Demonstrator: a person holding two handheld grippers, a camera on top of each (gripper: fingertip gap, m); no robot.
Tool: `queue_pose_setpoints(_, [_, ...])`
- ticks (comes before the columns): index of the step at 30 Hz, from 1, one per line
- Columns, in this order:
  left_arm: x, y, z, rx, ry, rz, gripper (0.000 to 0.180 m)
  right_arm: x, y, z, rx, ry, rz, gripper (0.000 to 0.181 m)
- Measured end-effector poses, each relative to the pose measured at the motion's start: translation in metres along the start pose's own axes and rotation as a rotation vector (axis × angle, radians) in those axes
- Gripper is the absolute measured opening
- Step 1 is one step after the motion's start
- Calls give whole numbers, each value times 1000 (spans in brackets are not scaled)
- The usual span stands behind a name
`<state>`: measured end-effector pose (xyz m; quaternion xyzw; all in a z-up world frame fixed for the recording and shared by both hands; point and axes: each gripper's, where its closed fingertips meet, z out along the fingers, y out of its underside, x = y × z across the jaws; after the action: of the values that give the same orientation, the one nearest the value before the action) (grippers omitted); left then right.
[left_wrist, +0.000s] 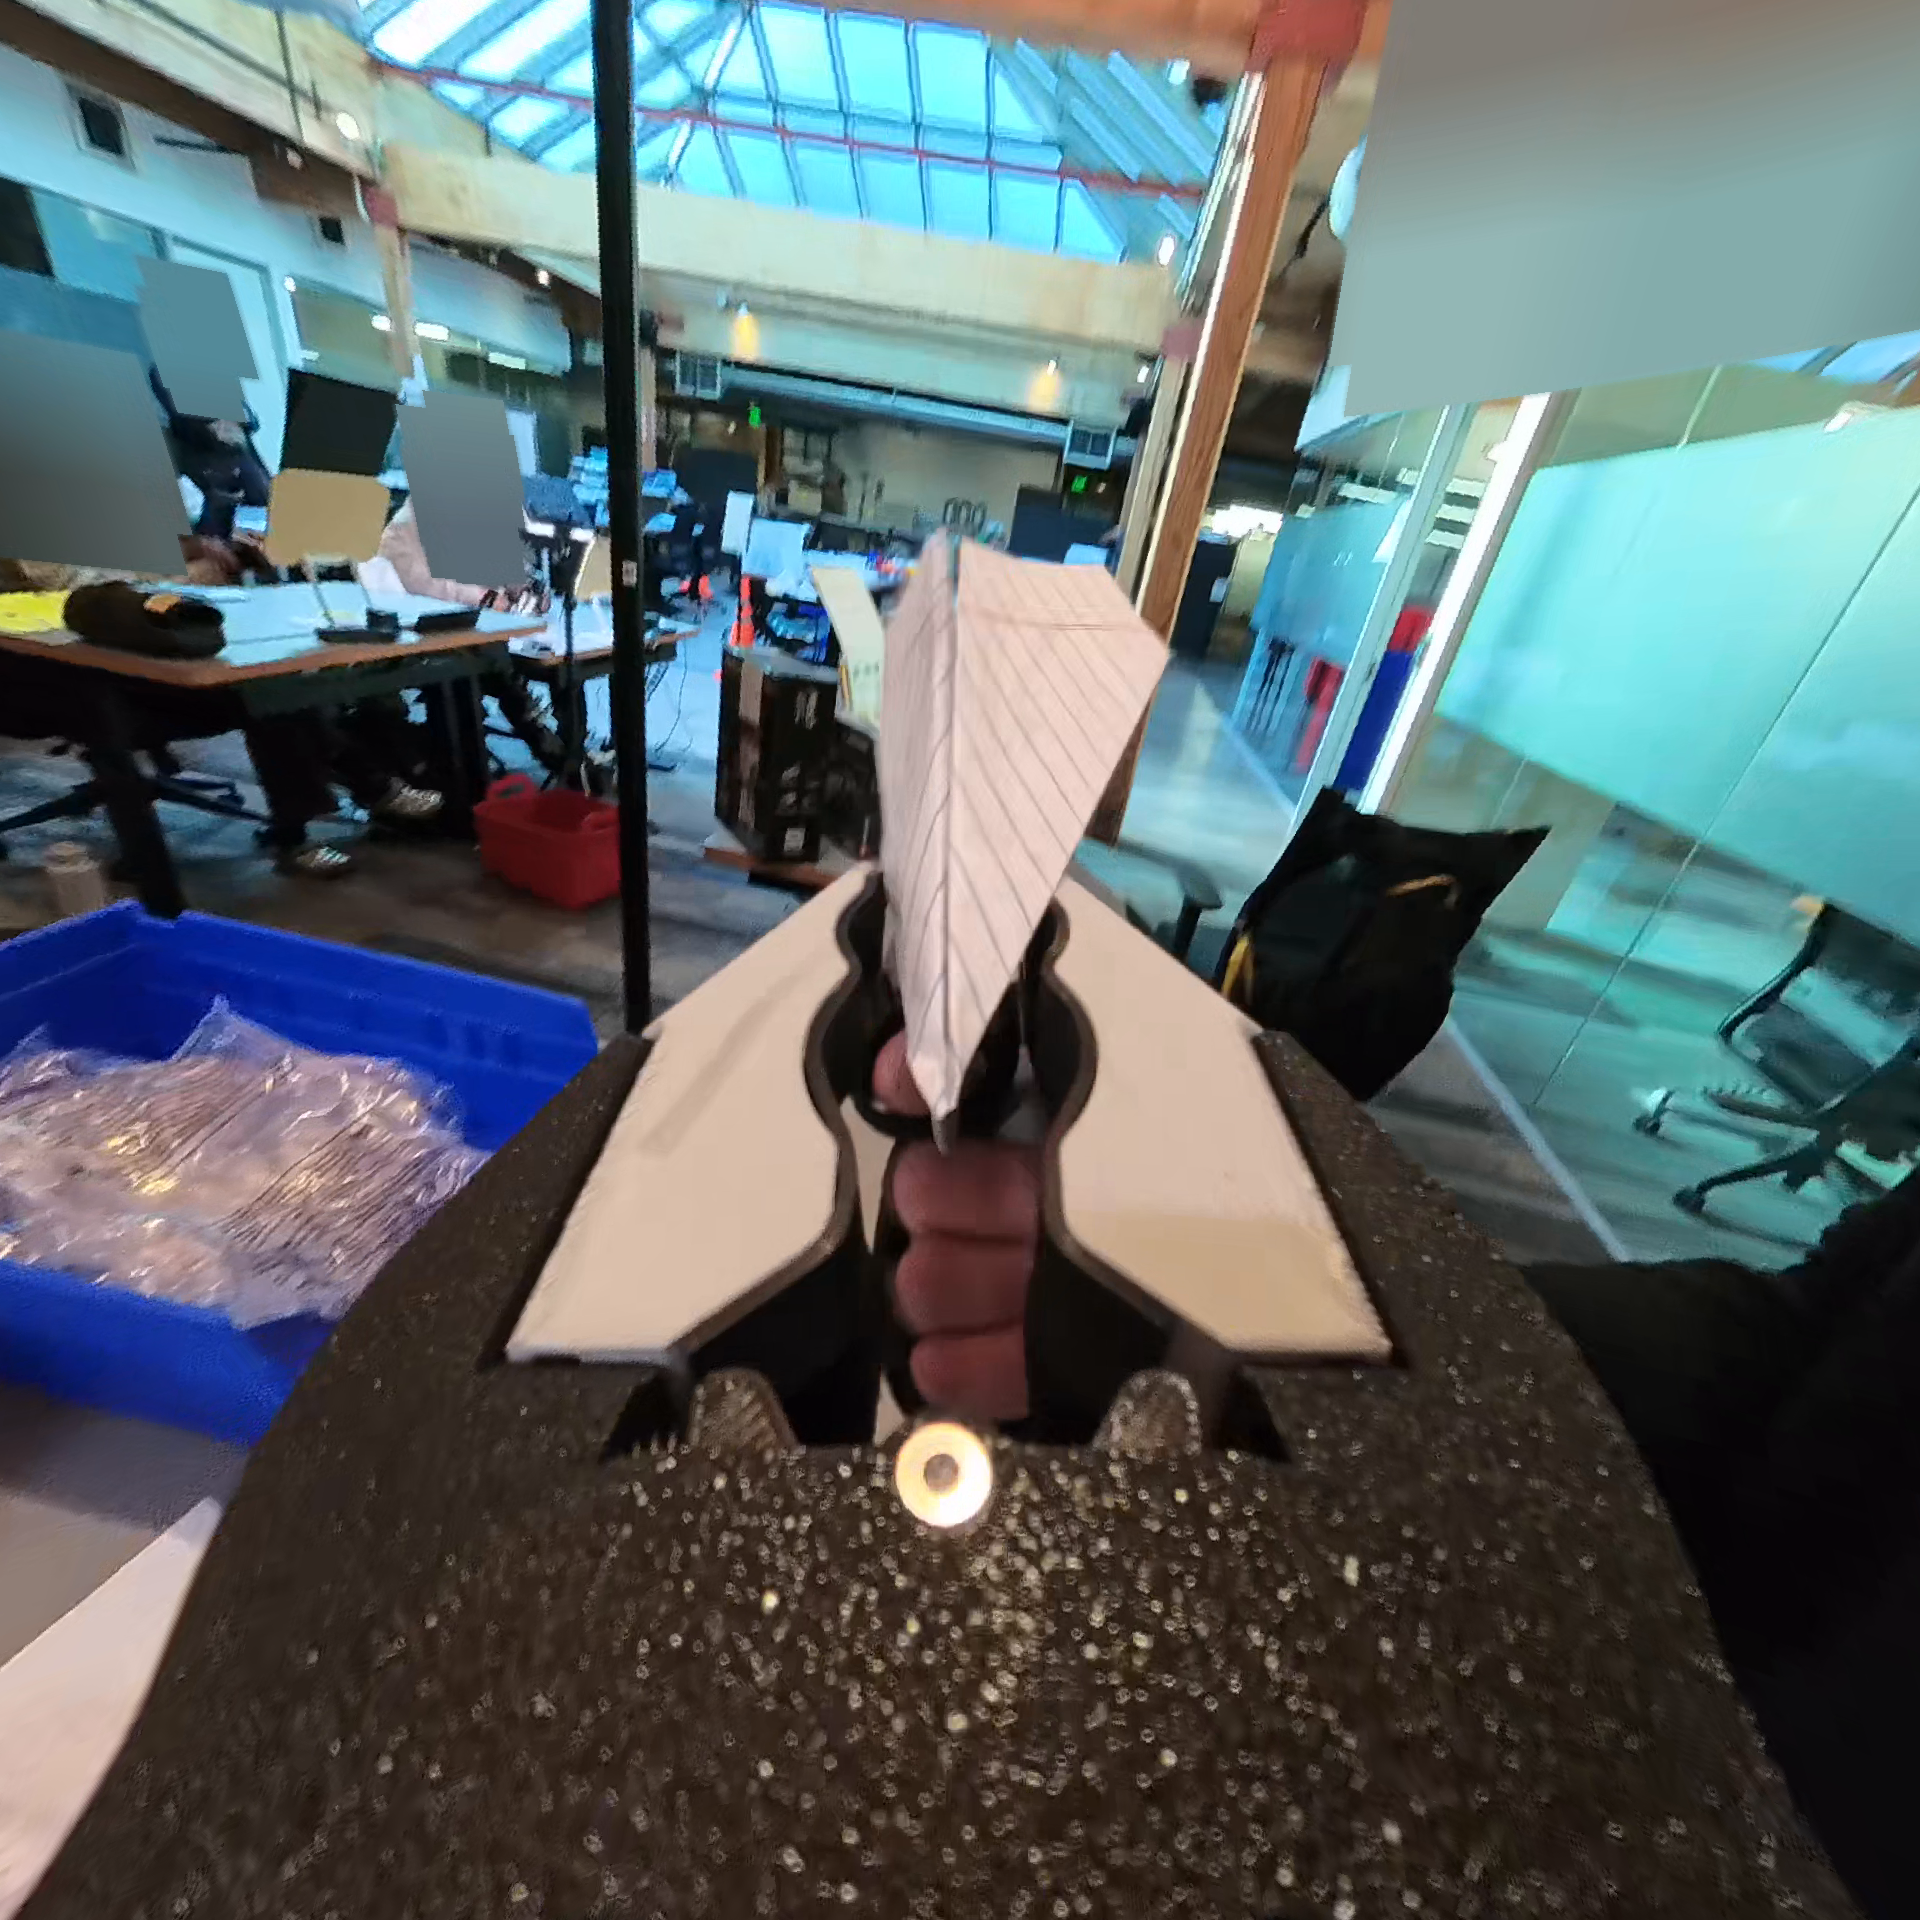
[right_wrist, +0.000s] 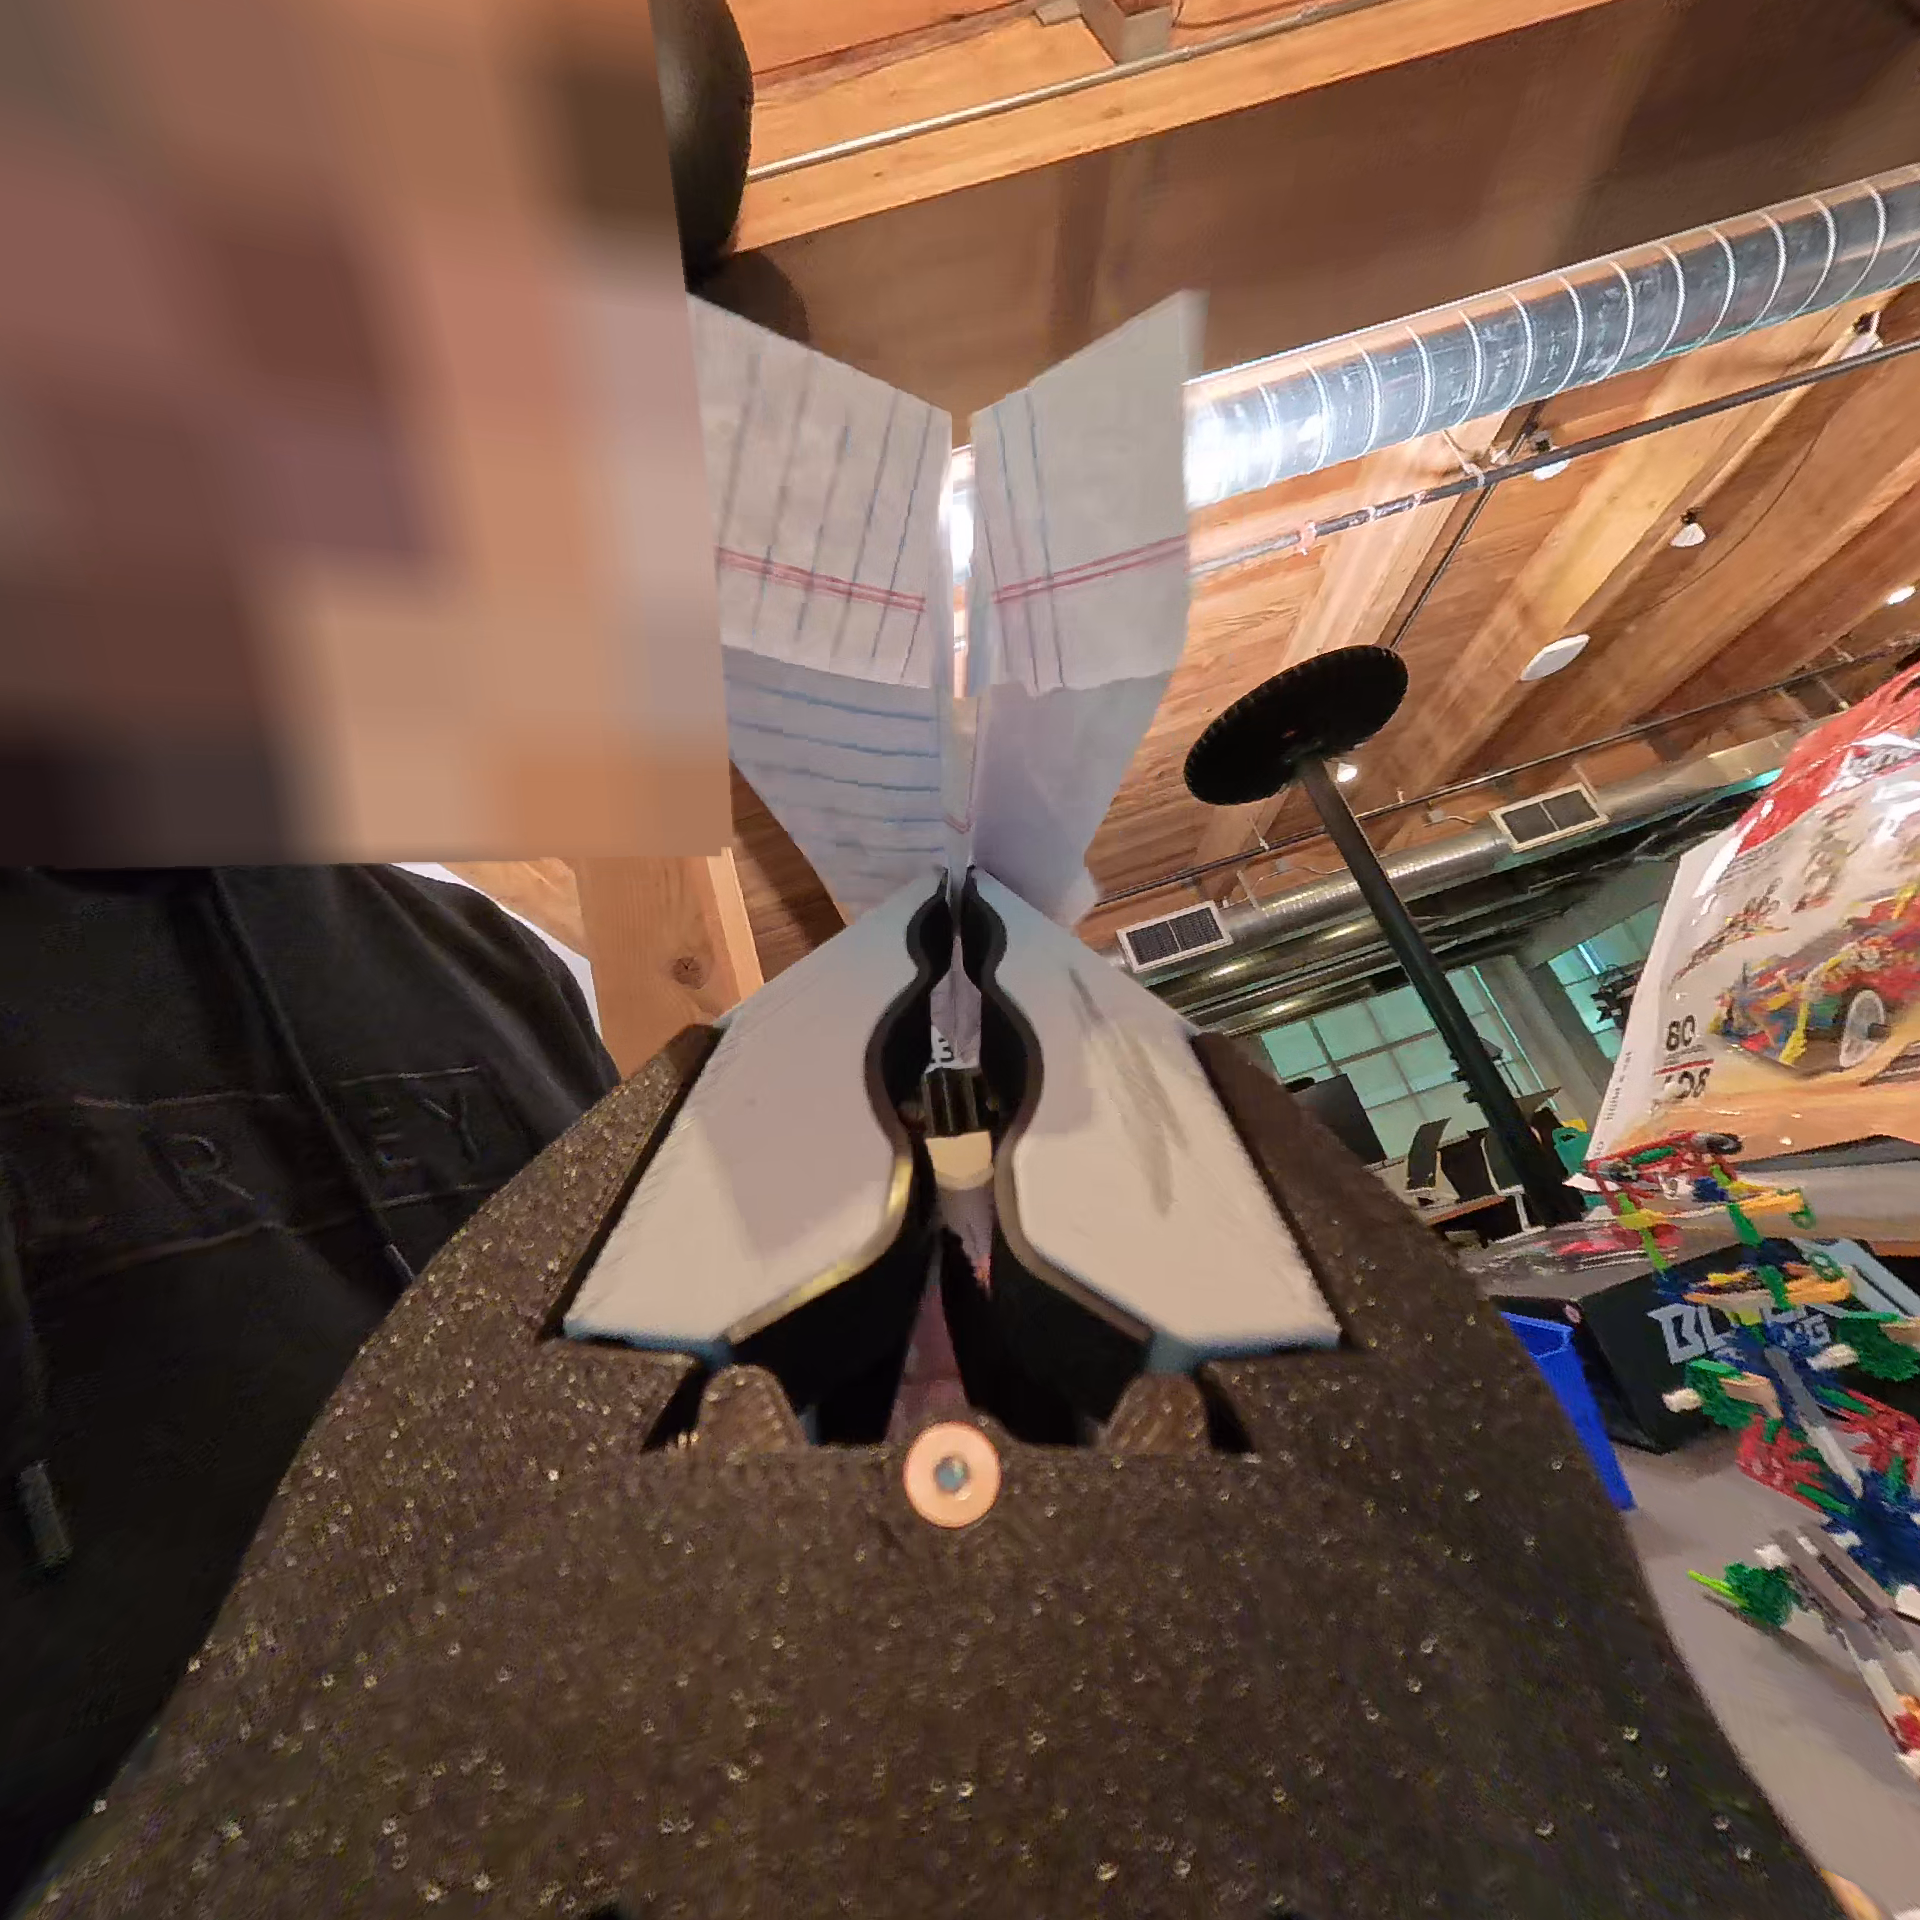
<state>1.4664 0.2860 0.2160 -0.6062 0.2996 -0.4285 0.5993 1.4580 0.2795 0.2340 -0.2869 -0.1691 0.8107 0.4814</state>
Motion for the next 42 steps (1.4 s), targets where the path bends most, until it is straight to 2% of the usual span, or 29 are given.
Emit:
queue_pose_setpoints(4, [3,-14,-1,75,-7,27,18,-2,1,-3,-18,-3,-4,0])
queue_pose_setpoints(10, [2,-25,-4,129,-6,-11,22,0,0,-6,-37,31,-15,0])
queue_pose_setpoints(13, [-10,-12,-6,85,24,-172,40,5,-6,-6,-14,66,-22,0])
queue_pose_setpoints(16, [-10,6,-5,64,124,-421,43,5,-7,-5,-20,86,-44,0])
queue_pose_setpoints(18, [-2,5,-4,89,191,-483,43,3,-7,-3,-26,73,-54,0])
queue_pose_setpoints(24, [8,-6,1,134,189,-374,29,-4,-6,-2,-50,38,-72,0])
queue_pose_setpoints(37, [10,-28,1,206,176,-313,21,-5,-6,-9,-68,23,-81,0])
queue_pose_setpoints(39, [4,-27,-1,203,162,-333,24,-3,-9,-7,-71,49,-92,0])
queue_pose_setpoints(42, [-5,-17,-6,189,218,-491,39,0,-12,-7,-84,89,-143,0])
